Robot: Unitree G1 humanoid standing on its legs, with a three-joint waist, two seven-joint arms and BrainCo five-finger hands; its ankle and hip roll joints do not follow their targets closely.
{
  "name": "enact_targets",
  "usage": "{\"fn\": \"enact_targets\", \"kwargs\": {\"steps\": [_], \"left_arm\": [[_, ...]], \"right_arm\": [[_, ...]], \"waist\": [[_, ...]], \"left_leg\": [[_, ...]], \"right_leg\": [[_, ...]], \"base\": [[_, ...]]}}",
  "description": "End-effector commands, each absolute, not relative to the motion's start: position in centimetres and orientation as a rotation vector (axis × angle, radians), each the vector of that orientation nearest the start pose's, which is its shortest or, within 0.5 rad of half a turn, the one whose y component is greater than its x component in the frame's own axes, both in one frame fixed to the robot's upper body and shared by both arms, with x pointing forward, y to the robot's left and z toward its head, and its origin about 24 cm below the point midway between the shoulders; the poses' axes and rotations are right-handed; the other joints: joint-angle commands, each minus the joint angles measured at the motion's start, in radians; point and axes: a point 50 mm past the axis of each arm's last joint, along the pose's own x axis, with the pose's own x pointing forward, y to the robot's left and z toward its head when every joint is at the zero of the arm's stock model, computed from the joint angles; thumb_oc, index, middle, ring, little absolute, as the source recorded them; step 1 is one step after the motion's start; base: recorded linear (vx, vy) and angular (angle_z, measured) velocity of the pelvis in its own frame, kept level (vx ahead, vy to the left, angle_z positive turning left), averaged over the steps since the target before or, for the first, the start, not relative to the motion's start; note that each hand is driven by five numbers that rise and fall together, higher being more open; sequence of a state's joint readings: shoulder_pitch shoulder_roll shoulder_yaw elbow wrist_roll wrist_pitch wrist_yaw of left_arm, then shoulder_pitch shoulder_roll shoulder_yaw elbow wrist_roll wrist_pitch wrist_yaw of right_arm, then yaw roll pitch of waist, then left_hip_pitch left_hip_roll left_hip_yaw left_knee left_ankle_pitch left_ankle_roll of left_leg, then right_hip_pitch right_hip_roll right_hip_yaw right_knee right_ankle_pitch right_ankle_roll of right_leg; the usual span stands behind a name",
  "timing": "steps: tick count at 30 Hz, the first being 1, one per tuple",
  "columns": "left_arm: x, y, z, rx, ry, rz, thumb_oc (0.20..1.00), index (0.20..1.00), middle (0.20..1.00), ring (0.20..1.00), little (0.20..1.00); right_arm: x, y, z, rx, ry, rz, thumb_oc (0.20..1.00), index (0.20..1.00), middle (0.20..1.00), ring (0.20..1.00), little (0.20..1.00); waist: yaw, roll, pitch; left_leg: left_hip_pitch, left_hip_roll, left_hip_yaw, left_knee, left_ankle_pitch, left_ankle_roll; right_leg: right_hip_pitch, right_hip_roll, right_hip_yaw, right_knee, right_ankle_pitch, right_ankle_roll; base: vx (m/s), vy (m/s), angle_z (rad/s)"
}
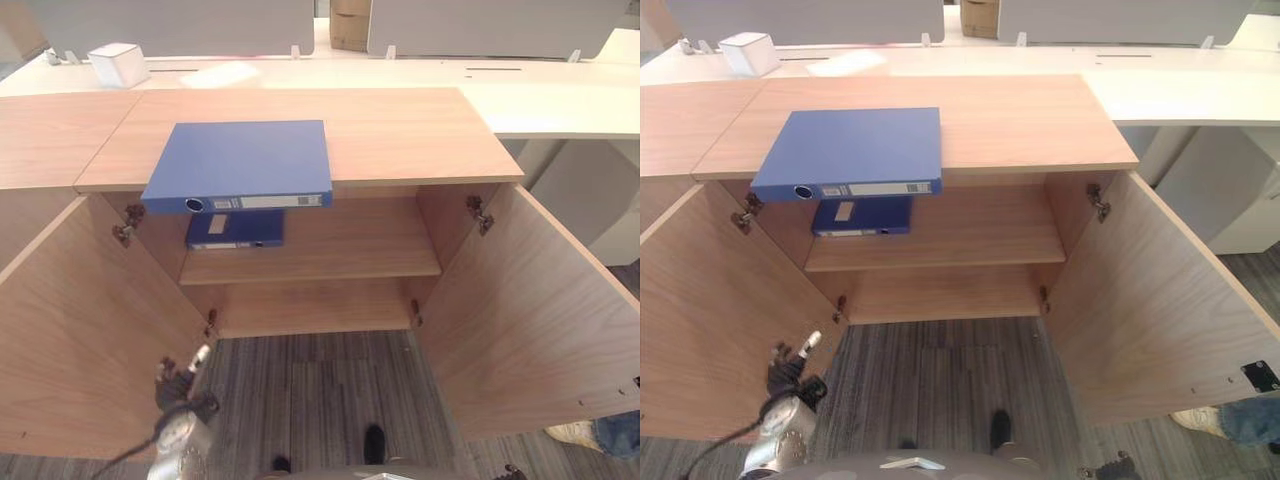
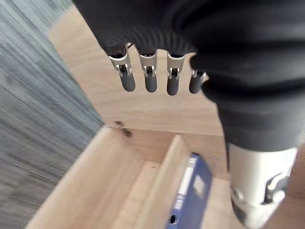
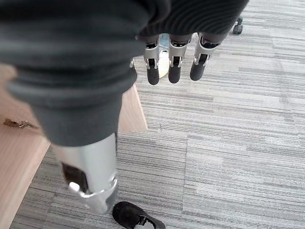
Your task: Put the empty folder in the office cabinet
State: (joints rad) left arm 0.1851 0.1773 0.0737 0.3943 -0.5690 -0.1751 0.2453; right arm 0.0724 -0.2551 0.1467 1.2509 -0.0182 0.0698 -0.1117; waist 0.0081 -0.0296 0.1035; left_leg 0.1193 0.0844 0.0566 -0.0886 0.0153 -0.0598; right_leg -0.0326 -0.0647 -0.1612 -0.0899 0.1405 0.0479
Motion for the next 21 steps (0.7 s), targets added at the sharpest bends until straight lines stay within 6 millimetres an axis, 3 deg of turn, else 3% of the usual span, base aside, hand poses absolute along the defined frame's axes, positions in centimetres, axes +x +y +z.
{"fn": "enact_targets", "kwargs": {"steps": [1,2,6,8,13,14,15,17,19,21], "left_arm": [[17.8,27.1,-3.2,-0.107,0.228,0.634,1.0,1.0,1.0,1.0,1.0],[17.8,28.1,-1.4,0.004,0.16,0.658,1.0,1.0,1.0,1.0,1.0],[17.7,29.1,0.4,0.123,0.086,0.705,1.0,1.0,1.0,1.0,1.0],[17.5,30.2,2.3,0.253,0.019,0.747,1.0,1.0,1.0,1.0,1.0],[16.8,32.0,4.5,0.533,-0.029,0.8,1.0,1.0,1.0,1.0,1.0],[16.7,33.1,6.1,0.713,-0.065,0.809,1.0,1.0,1.0,1.0,1.0],[16.7,33.1,6.1,0.718,-0.066,0.81,1.0,1.0,1.0,1.0,1.0],[17.4,34.4,10.0,1.005,-0.188,0.807,1.0,1.0,1.0,1.0,1.0],[17.8,34.4,10.9,1.062,-0.224,0.795,1.0,1.0,1.0,1.0,1.0],[19.1,33.9,13.8,1.229,-0.343,0.731,1.0,1.0,1.0,1.0,1.0]], "right_arm": [[5.6,-25.4,-16.3,-0.437,1.373,-0.159,1.0,1.0,1.0,1.0,1.0],[5.1,-25.3,-16.5,-0.425,1.39,-0.165,1.0,1.0,1.0,1.0,1.0],[4.6,-25.1,-16.6,-0.42,1.406,-0.167,1.0,1.0,1.0,1.0,1.0],[4.2,-25.1,-16.6,-0.42,1.422,-0.173,1.0,1.0,1.0,1.0,1.0],[4.1,-25.2,-16.6,-0.421,1.426,-0.181,1.0,1.0,1.0,1.0,1.0],[4.2,-25.3,-16.6,-0.423,1.424,-0.184,1.0,1.0,1.0,1.0,1.0],[4.2,-25.2,-16.6,-0.422,1.424,-0.182,1.0,1.0,1.0,1.0,1.0],[4.9,-25.4,-16.5,-0.448,1.405,-0.167,1.0,1.0,1.0,1.0,1.0],[5.2,-25.4,-16.5,-0.457,1.398,-0.158,1.0,1.0,1.0,1.0,1.0],[5.9,-25.5,-16.3,-0.489,1.382,-0.125,1.0,1.0,1.0,1.0,1.0]], "waist": [[0.007,-0.031,0.002],[0.014,-0.033,0.001],[0.02,-0.033,0.0],[0.028,-0.031,-0.001],[0.037,-0.028,-0.005],[0.041,-0.022,-0.009],[0.041,-0.024,-0.009],[0.044,-0.016,-0.016],[0.044,-0.014,-0.017],[0.039,-0.004,-0.022]], "left_leg": [[-0.035,-0.018,-0.031,0.001,-0.058,-0.023],[-0.032,-0.016,-0.032,0.001,-0.061,-0.025],[-0.026,-0.015,-0.035,0.001,-0.065,-0.027],[-0.023,-0.016,-0.036,0.001,-0.067,-0.028],[-0.016,-0.016,-0.035,0.001,-0.071,-0.03],[-0.013,-0.017,-0.035,0.001,-0.073,-0.031],[-0.013,-0.017,-0.035,0.001,-0.073,-0.031],[-0.005,-0.019,-0.031,0.001,-0.078,-0.034],[-0.004,-0.02,-0.031,0.001,-0.079,-0.034],[0.0,-0.021,-0.028,0.001,-0.083,-0.034]], "right_leg": [[0.086,-0.053,0.006,0.003,-0.125,0.086],[0.093,-0.053,0.006,0.003,-0.13,0.085],[0.099,-0.053,0.003,0.003,-0.133,0.086],[0.103,-0.053,0.001,0.003,-0.136,0.086],[0.111,-0.054,-0.001,0.003,-0.139,0.086],[0.114,-0.056,-0.003,0.003,-0.139,0.088],[0.114,-0.056,-0.003,0.003,-0.139,0.088],[0.12,-0.06,-0.005,0.003,-0.139,0.09],[0.121,-0.061,-0.005,0.003,-0.138,0.09],[0.122,-0.063,-0.004,0.003,-0.135,0.091]], "base": [[0.0,0.0,0.0],[0.0,0.0,0.0],[0.0,0.0,0.0],[0.0,0.0,0.0],[0.01,0.006,0.02],[0.0,0.0,0.0],[0.04,0.023,0.01],[0.04,0.016,0.02],[0.01,0.01,0.04],[0.01,0.01,0.02]]}}
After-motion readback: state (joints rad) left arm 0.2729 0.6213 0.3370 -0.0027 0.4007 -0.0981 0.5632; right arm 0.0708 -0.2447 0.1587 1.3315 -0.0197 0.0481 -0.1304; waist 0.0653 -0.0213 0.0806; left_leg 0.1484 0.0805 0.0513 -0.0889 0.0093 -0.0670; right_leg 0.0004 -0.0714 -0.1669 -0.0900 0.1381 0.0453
